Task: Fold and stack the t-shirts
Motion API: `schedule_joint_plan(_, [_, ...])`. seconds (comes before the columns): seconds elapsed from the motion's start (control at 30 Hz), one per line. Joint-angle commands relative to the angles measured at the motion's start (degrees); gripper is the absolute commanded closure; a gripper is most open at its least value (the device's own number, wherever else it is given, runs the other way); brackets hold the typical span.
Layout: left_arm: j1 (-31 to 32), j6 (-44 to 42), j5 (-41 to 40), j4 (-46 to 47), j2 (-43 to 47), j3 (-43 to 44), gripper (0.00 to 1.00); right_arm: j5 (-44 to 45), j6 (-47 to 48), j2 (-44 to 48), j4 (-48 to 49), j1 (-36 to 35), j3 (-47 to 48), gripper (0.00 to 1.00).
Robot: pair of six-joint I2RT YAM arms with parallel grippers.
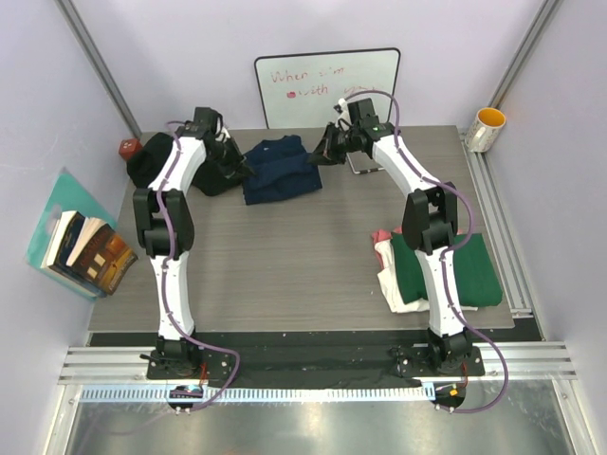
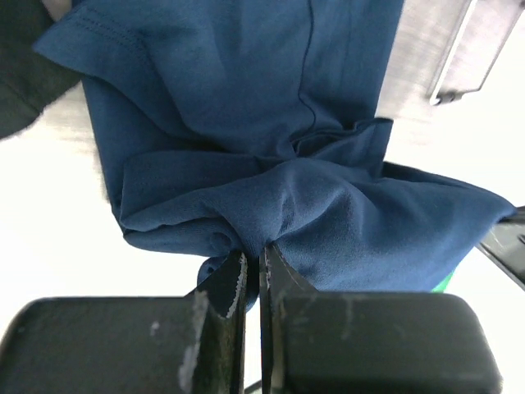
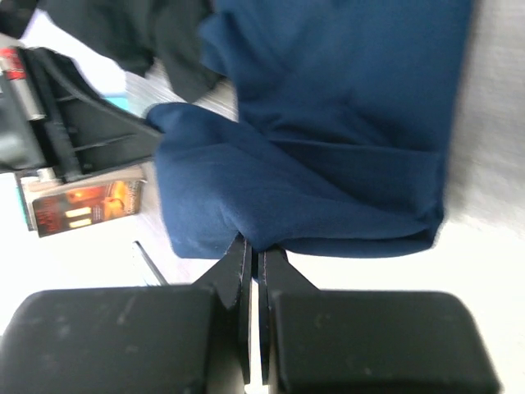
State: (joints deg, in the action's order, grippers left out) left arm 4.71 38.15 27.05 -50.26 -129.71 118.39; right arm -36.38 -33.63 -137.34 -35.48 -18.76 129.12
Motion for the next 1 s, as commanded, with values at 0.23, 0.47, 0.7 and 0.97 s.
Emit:
schedule_joint_plan(0.23, [-0.67,3.59,-0.15,13.24,-0.89,1.15,1.00,-4.49,-12.85,-8.19,35.10,-0.04,4.03,0.99])
schedule_joint_plan(0.47, [-0.76,6.76,-0.68,17.74,-2.30,0.88,1.00,-1.50,-19.28,-16.10,46.11,-0.83,10.96,0.99])
schedule_joint_plan(0.7, [-1.81,7.64,-5.07,18.80,-1.95,0.97,1.00,3.58,-22.89,-19.19,54.90,-2.24,12.82,0.99])
schedule_joint_plan(0.97, [-2.78,10.01,-12.72,18.53,-1.51,-1.40,1.00,9.31,-22.80,-21.65,57.63,-3.73,13.35,0.99])
